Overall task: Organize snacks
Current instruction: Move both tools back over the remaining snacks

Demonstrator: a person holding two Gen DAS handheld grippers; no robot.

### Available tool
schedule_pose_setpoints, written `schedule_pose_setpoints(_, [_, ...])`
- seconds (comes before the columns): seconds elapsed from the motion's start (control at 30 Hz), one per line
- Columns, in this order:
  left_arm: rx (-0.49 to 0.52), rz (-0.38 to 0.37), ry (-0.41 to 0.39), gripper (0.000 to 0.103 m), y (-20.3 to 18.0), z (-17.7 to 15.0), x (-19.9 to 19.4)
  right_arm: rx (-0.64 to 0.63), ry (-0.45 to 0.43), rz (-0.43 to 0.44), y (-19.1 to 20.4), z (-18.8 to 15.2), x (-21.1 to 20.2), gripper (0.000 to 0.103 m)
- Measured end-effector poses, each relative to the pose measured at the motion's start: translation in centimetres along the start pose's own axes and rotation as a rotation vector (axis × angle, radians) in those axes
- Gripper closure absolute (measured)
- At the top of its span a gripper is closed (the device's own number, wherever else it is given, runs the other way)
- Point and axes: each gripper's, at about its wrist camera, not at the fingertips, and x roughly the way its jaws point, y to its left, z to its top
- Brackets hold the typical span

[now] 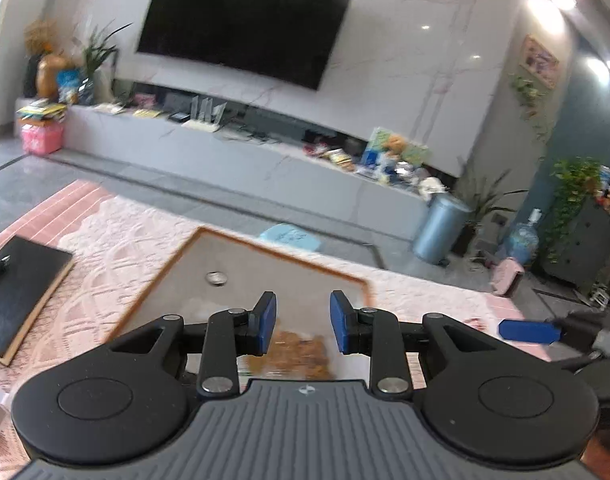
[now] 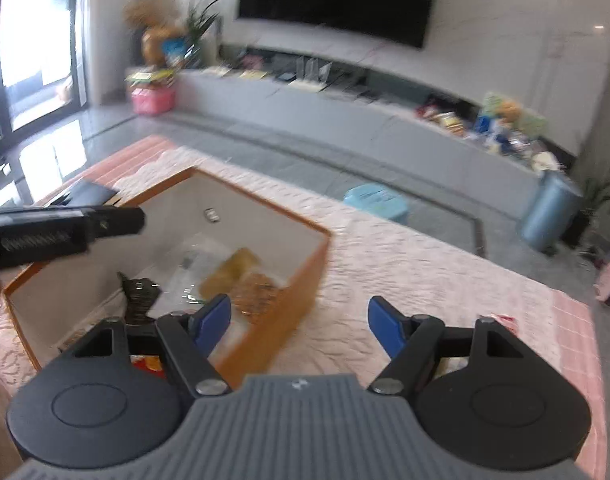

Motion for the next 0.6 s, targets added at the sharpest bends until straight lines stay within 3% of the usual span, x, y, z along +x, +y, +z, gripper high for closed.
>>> schedule_pose_setpoints(0.17, [0.072, -0.074, 0.042, 0.07, -4.3, -0.5, -0.3, 0.076, -0.061, -0.067, -3.0, -4.0, -2.9, 0.03])
schedule_pose_setpoints(0.33, [0.109, -0.12, 0.082, 0.07, -8.0, -2.0, 0.5, 0.143, -0.059, -0.181, -5.9, -7.8, -4.8, 0.03])
schedule_pose_setpoints(0.6, [0.187, -0.153, 0.237, 0.07, -13.1, -5.3, 4.5, 0.326, -0.059, -0.276, -11.4, -12.2, -7.4, 0.03])
